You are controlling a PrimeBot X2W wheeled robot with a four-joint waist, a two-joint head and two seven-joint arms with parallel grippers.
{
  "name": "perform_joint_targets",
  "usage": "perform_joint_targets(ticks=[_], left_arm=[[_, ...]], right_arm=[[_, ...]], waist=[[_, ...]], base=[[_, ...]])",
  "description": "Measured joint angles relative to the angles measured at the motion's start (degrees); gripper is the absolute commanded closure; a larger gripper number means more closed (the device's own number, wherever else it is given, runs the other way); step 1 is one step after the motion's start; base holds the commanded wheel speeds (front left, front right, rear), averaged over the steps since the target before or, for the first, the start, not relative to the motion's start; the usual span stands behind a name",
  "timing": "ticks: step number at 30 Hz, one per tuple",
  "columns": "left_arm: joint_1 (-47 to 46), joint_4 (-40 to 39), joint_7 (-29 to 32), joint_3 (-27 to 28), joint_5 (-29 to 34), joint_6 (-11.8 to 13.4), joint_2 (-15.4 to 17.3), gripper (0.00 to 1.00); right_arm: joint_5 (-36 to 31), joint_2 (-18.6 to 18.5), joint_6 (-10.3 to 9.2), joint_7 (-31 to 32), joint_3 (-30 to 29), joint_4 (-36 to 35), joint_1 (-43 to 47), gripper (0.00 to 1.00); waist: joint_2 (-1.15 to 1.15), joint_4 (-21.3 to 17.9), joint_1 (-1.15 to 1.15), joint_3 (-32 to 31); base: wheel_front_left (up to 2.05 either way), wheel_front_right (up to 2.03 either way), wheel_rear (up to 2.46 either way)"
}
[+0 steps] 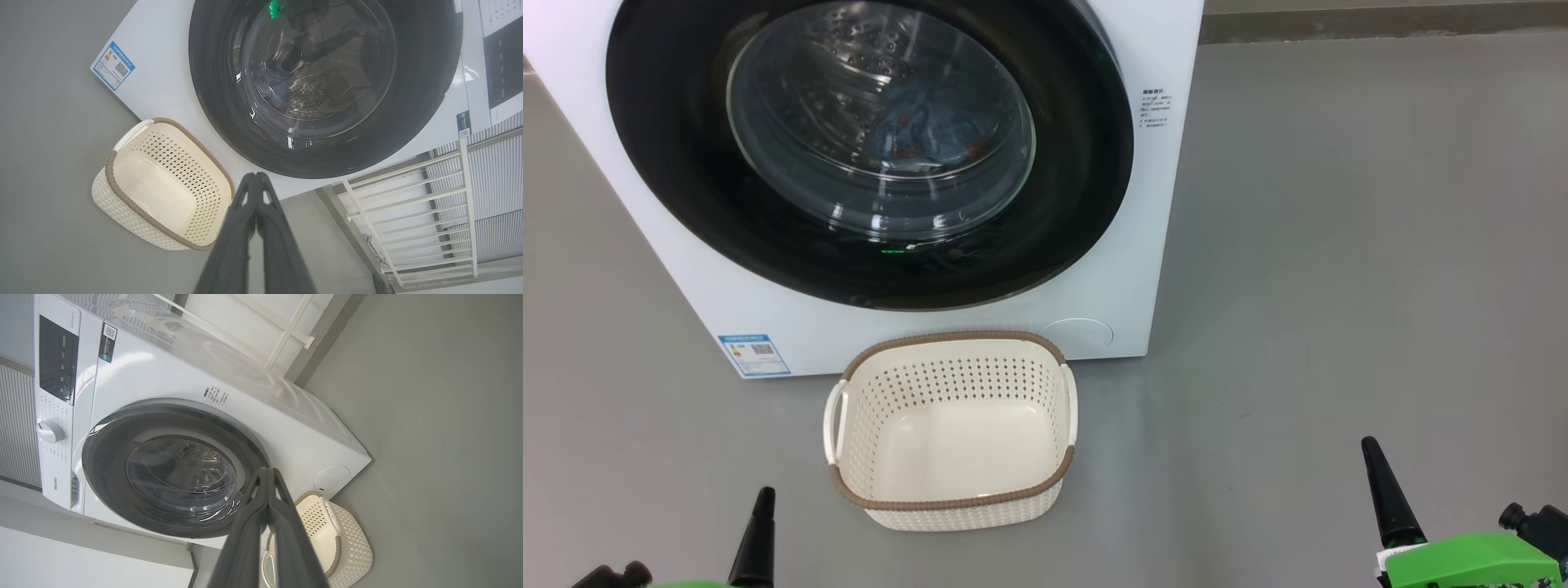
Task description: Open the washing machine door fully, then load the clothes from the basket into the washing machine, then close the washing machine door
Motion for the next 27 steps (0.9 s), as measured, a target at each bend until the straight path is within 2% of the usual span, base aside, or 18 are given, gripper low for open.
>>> perform_joint_targets(ticks=[27], left_arm=[[-2.32,1.62,4.3,1.46,-16.84,0.0,0.05,1.0]], right_arm=[[15.52,0.0,-0.25,4.44,-1.55,1.08,-1.81,1.0]], waist=[[0.0,-0.75,0.0,-0.05]], base=[[0.0,0.0,0.0]])
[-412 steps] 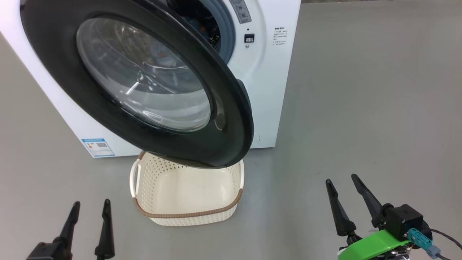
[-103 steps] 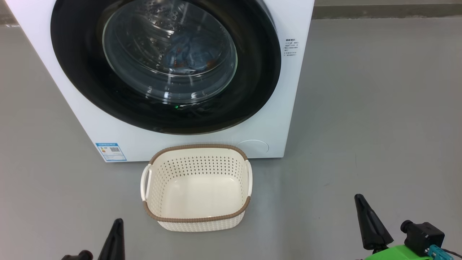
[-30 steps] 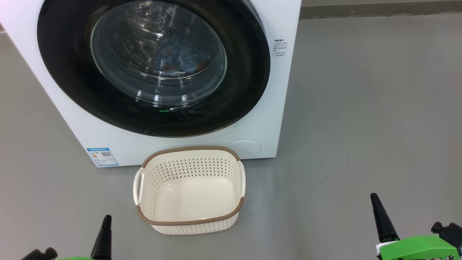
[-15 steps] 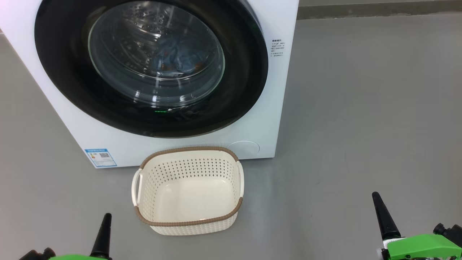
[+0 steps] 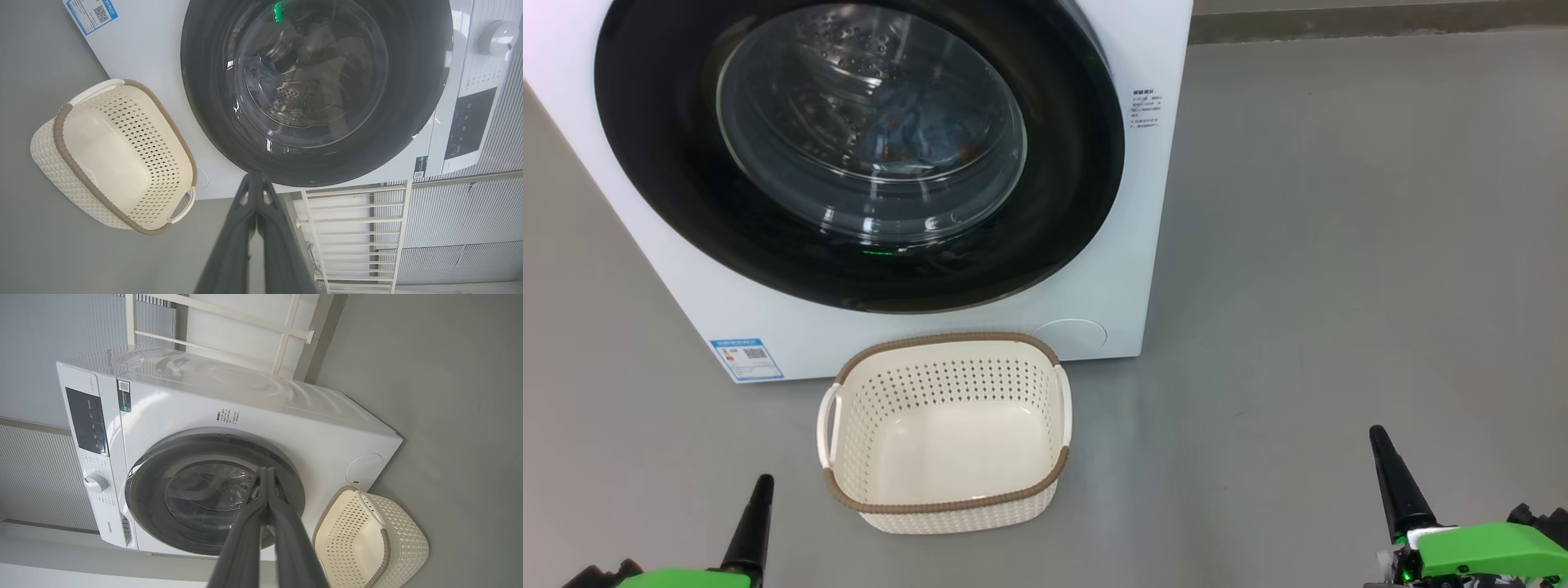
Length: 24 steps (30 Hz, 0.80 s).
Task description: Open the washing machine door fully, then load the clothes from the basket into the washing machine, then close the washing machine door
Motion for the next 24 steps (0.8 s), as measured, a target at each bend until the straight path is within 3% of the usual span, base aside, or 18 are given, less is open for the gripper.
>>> perform_joint_targets(ticks=[24], left_arm=[[-2.13,1.18,3.54,1.32,-12.54,0.0,0.0,1.0]], right_arm=[[12.48,0.0,-0.18,3.49,-1.16,0.96,-1.31,1.0]], waist=[[0.0,-0.55,-0.01,-0.04]], base=[[0.0,0.0,0.0]])
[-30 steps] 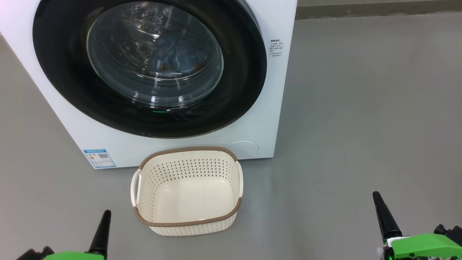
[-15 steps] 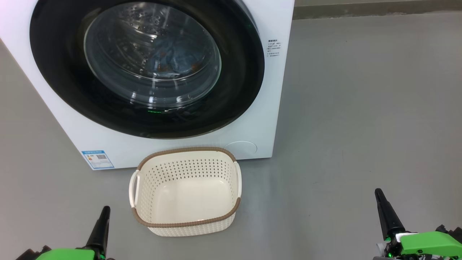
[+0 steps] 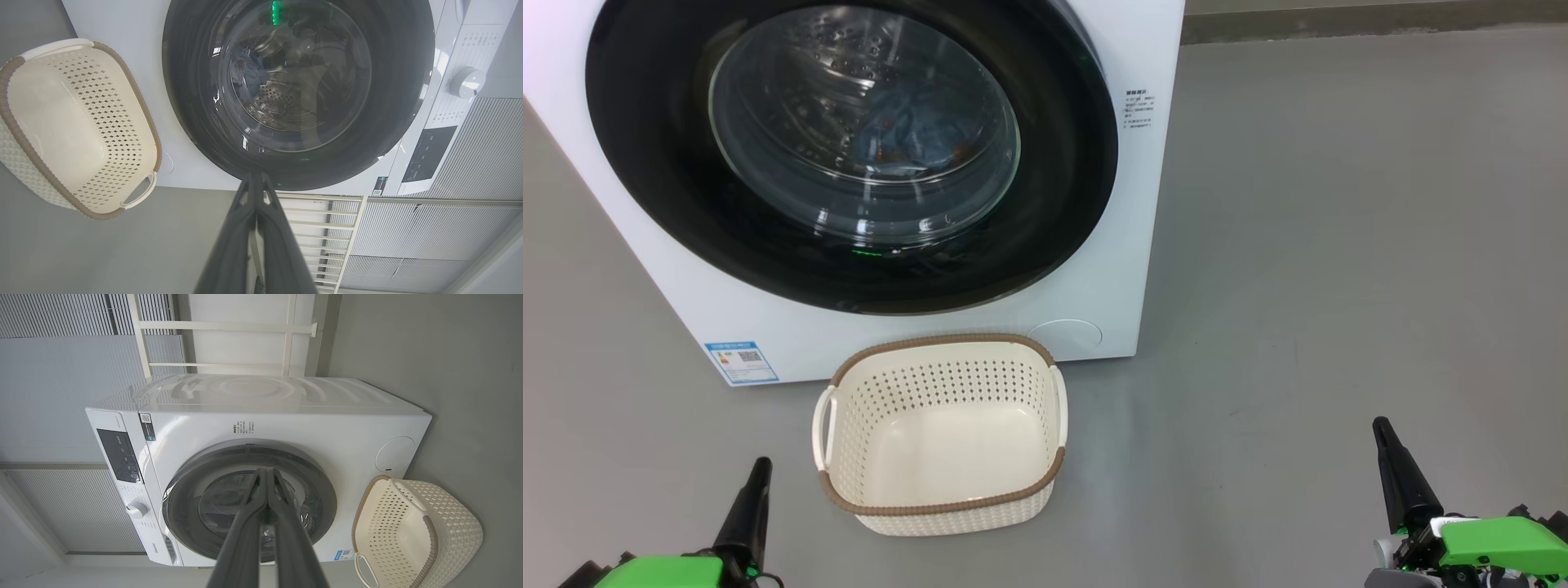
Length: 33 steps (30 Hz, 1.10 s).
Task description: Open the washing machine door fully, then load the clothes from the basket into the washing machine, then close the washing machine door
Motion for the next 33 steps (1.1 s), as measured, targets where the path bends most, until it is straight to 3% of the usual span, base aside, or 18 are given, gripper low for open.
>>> perform_joint_targets(ticks=[33], left_arm=[[0.0,0.02,0.3,0.65,0.01,0.0,-0.14,1.0]], right_arm=[[-0.01,0.02,0.0,0.21,-0.42,0.02,0.0,1.0]], waist=[[0.0,0.0,0.0,0.0]], base=[[0.0,0.0,0.0]])
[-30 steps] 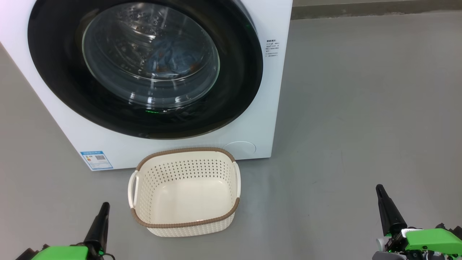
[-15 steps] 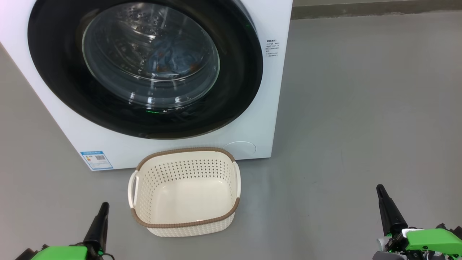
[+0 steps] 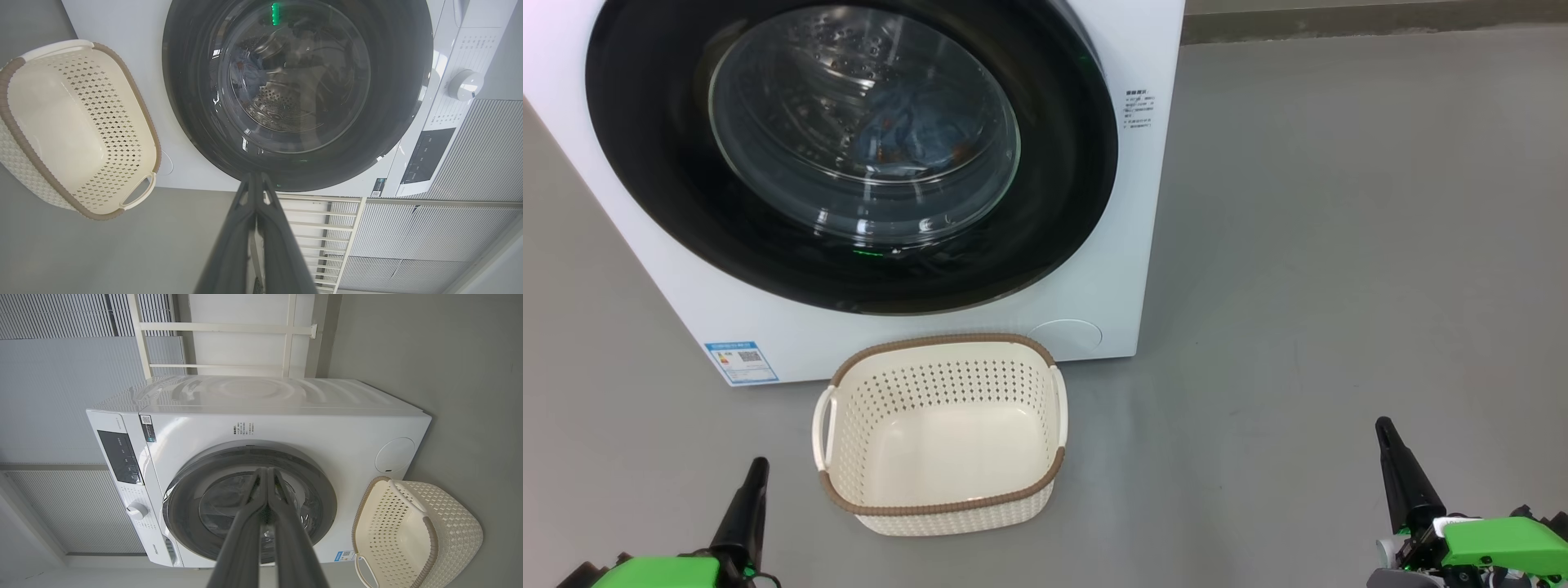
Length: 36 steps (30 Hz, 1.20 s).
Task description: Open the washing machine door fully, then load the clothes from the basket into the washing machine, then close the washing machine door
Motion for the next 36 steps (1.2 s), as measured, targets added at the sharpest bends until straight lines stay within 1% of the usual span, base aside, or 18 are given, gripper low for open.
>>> perform_joint_targets(ticks=[36], left_arm=[[0.0,0.01,0.46,0.52,0.24,0.0,-0.12,1.0]], right_arm=[[-0.01,0.07,0.0,0.23,-0.27,0.01,0.0,1.0]], waist=[[0.0,0.0,0.0,0.0]], base=[[0.0,0.0,0.0]])
